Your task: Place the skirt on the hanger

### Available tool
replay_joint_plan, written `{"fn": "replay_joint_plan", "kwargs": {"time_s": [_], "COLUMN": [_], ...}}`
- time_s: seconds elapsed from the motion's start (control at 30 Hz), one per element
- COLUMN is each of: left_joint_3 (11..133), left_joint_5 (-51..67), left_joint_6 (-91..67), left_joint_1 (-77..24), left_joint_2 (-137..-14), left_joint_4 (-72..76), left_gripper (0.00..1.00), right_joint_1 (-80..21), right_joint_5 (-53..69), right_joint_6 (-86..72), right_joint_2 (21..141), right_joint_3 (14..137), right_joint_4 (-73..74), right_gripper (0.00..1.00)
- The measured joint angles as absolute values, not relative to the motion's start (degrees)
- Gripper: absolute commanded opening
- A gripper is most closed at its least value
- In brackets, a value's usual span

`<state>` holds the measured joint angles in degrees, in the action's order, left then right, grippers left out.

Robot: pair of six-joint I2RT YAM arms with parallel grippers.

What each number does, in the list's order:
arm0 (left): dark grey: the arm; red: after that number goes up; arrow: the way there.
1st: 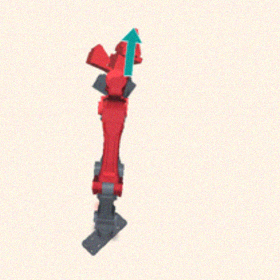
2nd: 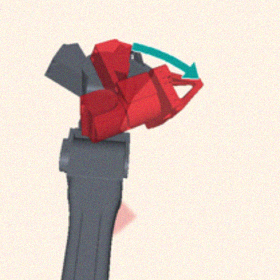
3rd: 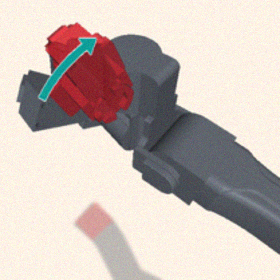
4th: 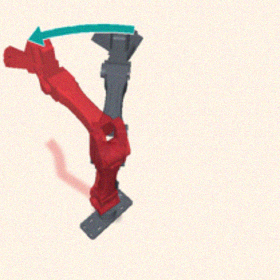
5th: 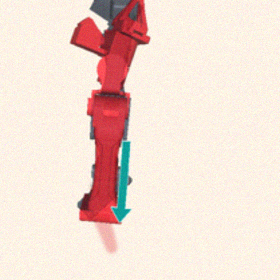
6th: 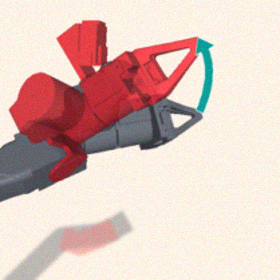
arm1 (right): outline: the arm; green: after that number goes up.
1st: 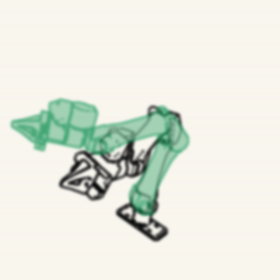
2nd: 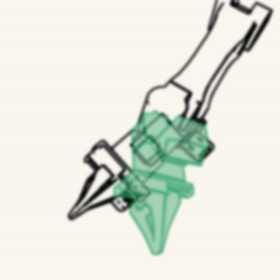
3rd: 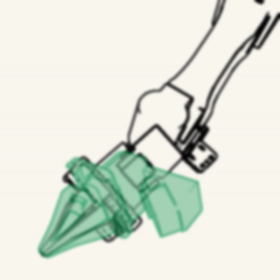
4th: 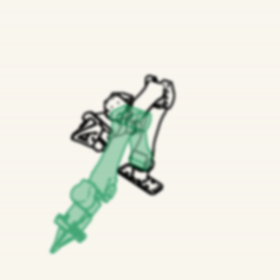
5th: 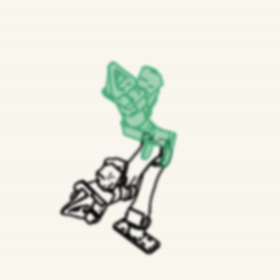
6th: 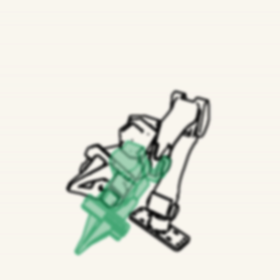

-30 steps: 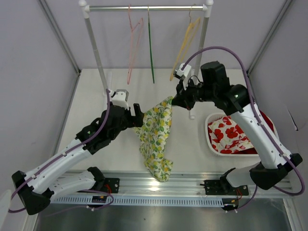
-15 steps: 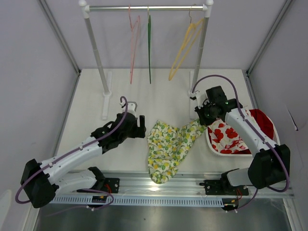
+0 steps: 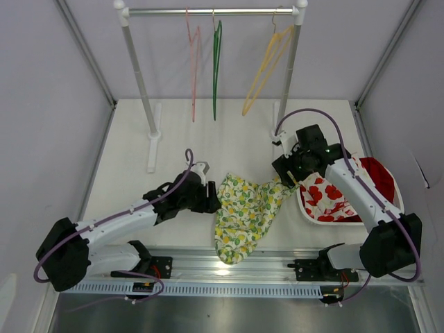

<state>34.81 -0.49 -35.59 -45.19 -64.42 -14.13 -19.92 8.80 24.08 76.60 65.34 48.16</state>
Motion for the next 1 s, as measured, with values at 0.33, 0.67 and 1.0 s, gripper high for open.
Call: {"fn": "replay_joint_plan", "kwargs": {"time_s": [0.33,0.67,1.0], "left_joint_3": [34.8,34.9,44.6], "left_joint_5": [5.2,7.3,6.6], "left_joint_6": [-38.0,-39.8,-37.0], "left_joint_1": [-49.6,-52.8,-49.6], "left_joint_2": [-71.4,-74.7,-72.7], "left_joint_4": [-12.1,-12.2,-20.6], "left_gripper": [0.65,0.24,0.00], "right_joint_1": [-22.2,-23.7,-23.3], "right_joint_5": [8.6,8.6,8.8], "right_joint_6": [24.0,24.2,24.1], "right_joint_2": [78.2,81.4,82.0], "right_joint_3": [68.3,68.2,71.0], "right_joint_4": [47.5,47.9,50.1], "right_gripper": [0.81,0.48,0.04]}}
